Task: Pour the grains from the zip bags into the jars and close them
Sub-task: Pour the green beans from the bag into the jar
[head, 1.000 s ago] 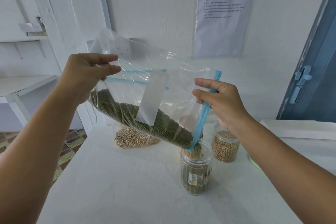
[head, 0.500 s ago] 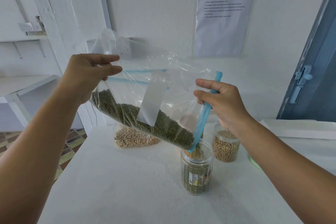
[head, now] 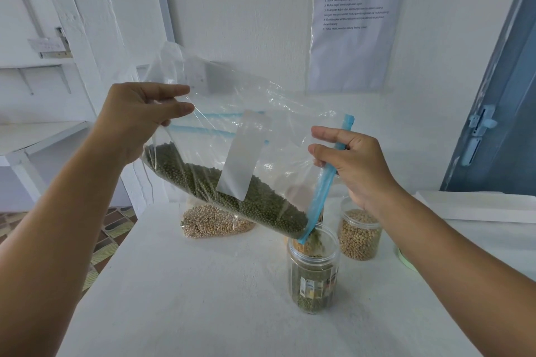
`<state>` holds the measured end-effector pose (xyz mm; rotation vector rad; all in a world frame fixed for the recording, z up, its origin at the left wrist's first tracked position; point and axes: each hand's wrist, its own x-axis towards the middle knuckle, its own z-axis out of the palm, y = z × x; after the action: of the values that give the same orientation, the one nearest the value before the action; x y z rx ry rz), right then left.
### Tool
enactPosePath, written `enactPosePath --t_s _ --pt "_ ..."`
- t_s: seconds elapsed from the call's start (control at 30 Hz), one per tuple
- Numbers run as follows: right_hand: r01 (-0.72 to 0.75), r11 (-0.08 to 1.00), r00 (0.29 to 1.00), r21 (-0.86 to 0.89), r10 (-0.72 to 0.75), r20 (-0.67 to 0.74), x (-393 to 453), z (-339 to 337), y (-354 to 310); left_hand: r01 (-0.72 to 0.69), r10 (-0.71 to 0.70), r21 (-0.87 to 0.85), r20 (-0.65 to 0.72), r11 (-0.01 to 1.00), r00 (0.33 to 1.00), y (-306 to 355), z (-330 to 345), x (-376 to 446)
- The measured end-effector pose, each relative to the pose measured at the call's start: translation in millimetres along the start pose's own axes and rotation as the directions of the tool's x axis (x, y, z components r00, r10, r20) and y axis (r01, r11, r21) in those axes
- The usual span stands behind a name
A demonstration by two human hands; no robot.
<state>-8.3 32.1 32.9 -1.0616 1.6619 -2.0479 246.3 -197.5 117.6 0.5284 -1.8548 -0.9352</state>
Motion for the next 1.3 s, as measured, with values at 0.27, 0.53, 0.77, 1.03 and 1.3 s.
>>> enactPosePath --t_s 0.27,0.53,0.77,1.03,1.3 --pt "-0.005 1.000 1.000 0.012 0.005 -0.007 -1.4 -3.7 4.1 -0.032 0.031 0.028 0.004 0.999 0.999 3.8 5.2 -1.6" --pt "-0.003 1.000 1.000 0.000 0.003 -0.002 -2.5 -3.4 5.5 -0.008 0.008 0.010 0.013 1.000 1.000 -4.4 5.8 -1.7" --pt "0.002 1.000 1.000 0.005 -0.002 -0.001 -1.9 -2.3 5.8 -0.003 0.004 -0.017 0.019 1.000 1.000 -2.2 4.5 -0.7" --pt "-0.006 1.000 1.000 0.015 0.007 -0.020 -0.7 -0.8 7.2 0.007 -0.007 -0.023 0.016 1.000 1.000 -3.6 3.7 -0.3" --pt "-0.013 1.000 1.000 0.017 0.014 -0.016 -2.2 -1.6 6.1 0.015 -0.015 -0.021 0.006 1.000 1.000 -0.1 5.9 -1.8"
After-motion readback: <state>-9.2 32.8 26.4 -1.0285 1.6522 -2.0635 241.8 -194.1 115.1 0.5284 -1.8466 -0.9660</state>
